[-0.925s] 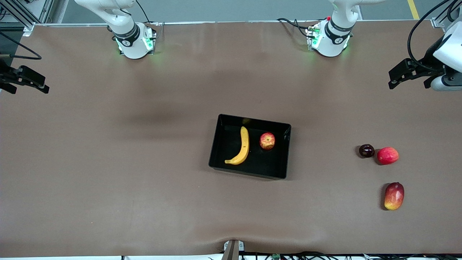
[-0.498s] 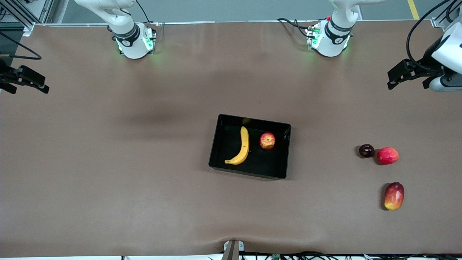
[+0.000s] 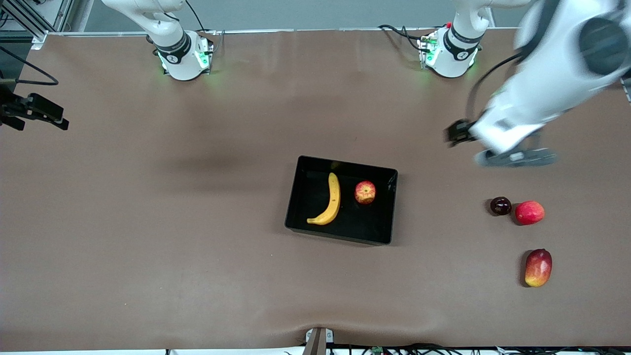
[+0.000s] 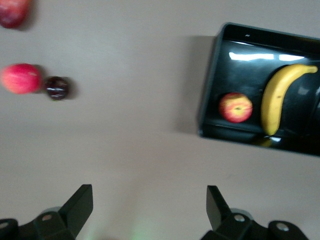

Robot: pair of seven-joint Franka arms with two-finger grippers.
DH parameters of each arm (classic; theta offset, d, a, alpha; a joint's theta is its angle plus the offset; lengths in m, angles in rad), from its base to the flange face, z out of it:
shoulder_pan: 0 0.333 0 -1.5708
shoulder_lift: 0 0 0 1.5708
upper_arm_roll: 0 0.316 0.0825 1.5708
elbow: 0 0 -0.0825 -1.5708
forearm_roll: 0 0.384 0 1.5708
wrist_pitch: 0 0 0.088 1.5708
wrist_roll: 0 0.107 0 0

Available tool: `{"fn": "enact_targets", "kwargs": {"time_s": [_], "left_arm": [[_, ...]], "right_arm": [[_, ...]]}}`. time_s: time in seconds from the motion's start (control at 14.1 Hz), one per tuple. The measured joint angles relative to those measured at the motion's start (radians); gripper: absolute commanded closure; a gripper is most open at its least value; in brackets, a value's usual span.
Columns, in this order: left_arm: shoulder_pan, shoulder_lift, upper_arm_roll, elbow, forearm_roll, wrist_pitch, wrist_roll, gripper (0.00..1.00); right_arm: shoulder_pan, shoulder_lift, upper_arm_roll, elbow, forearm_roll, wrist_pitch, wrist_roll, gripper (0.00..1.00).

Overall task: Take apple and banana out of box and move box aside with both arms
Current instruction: 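Reach the left gripper into the black tray and grasp the red apple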

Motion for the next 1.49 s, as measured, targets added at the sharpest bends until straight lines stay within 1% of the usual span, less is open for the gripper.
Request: {"fn": "enact_targets", "kwargs": {"time_s": [0.21, 0.43, 0.64, 0.85, 1.14, 1.21, 1.28, 1.35, 1.42, 1.49], "left_arm": [[-0.12, 0.137, -0.005, -0.011, 0.002, 0.174, -0.197, 0.0], [-0.182, 0.252, -0.005, -0.018, 0.024, 0.322, -0.343, 0.0], [-0.21, 0.342, -0.005, -0.035, 0.08, 0.437, -0.424, 0.0], [-0.223, 0.4, -0.005, -0.084, 0.144, 0.544, -0.51, 0.0], [-0.238, 0.463, -0.005, -0.121, 0.18, 0.602, -0.608, 0.0], [-0.243, 0.473, -0.005, -0.123, 0.191, 0.604, -0.617, 0.1], [-0.247, 0.481, -0.005, -0.126, 0.205, 0.605, -0.627, 0.44], [-0.25, 0.485, -0.005, -0.127, 0.213, 0.606, -0.639, 0.88], [-0.251, 0.487, -0.005, -0.128, 0.215, 0.608, -0.656, 1.0], [-0.251, 0.486, -0.005, -0.127, 0.216, 0.609, -0.671, 1.0]], "right_arm": [[-0.002, 0.006, -0.001, 0.0, 0.0, 0.0, 0.0, 0.0], [-0.005, 0.006, -0.001, 0.001, 0.0, 0.0, 0.0, 0.0], [-0.01, 0.011, -0.001, 0.001, 0.0, 0.002, 0.0, 0.0], [-0.024, 0.024, -0.001, 0.0, 0.0, 0.006, 0.0, 0.0], [-0.028, 0.028, -0.001, 0.001, 0.0, 0.006, 0.0, 0.0], [-0.028, 0.028, -0.001, 0.001, 0.0, 0.006, 0.0, 0.0], [-0.028, 0.028, 0.0, 0.001, 0.0, 0.006, 0.0, 0.0], [-0.028, 0.028, 0.0, 0.001, 0.0, 0.006, 0.0, 0.0], [-0.028, 0.028, 0.0, 0.001, 0.0, 0.006, 0.0, 0.0], [-0.028, 0.028, 0.0, 0.001, 0.0, 0.006, 0.0, 0.0]]}}
